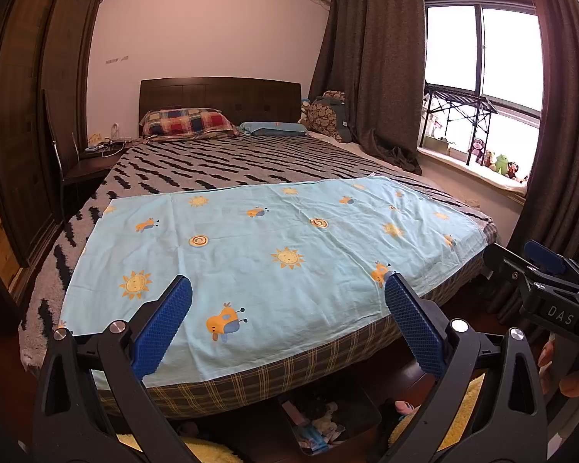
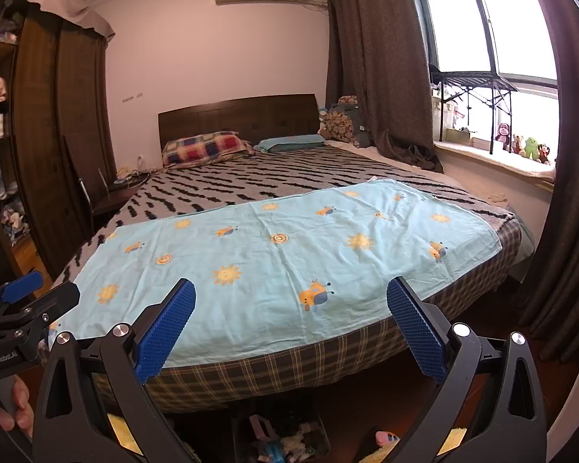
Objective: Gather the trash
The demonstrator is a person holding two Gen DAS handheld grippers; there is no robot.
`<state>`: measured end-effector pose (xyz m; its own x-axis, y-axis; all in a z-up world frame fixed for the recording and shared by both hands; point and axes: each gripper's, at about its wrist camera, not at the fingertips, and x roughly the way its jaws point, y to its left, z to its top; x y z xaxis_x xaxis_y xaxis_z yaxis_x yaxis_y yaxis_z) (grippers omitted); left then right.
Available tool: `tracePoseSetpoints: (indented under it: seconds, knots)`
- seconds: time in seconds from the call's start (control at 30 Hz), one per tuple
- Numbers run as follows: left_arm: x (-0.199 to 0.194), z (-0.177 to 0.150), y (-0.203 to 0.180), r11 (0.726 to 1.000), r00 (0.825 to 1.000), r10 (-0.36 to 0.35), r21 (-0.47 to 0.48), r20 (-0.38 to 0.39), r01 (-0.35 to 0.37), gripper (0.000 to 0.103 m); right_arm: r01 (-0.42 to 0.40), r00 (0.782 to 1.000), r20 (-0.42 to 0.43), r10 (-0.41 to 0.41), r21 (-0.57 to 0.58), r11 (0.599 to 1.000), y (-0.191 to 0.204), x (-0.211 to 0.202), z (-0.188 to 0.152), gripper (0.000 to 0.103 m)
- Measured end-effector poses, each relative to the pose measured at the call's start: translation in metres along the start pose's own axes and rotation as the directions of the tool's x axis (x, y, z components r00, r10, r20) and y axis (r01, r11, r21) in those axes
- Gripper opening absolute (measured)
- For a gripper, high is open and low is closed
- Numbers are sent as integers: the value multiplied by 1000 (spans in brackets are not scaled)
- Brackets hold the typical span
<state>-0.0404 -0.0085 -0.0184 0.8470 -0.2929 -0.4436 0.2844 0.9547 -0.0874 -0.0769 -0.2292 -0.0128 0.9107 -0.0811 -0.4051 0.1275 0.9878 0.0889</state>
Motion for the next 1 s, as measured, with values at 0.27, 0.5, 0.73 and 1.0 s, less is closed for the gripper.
tracePoseSetpoints:
  seconds: [0.27,0.5,0.73,1.0]
  knots:
    - [-1,-1,0,1000,1000,7,-8,11,-7,95,-5,1000,1,5,1,1000,0,2,0,100]
    - [-1,-2,0,1000,1000,5,-10,8,-5,95,2,1000,15,-2,15,1000,-1,1,-2,100]
    - [0,-1,-2,1000,1000,0,-9,9,1,95,3,1000,26,-3,29,1000,-1,0,-4,100]
    - [1,-1,-3,1000,999,31,-3,13,-30,95,7,1000,26,-8,36,999,-3,0,-6,100]
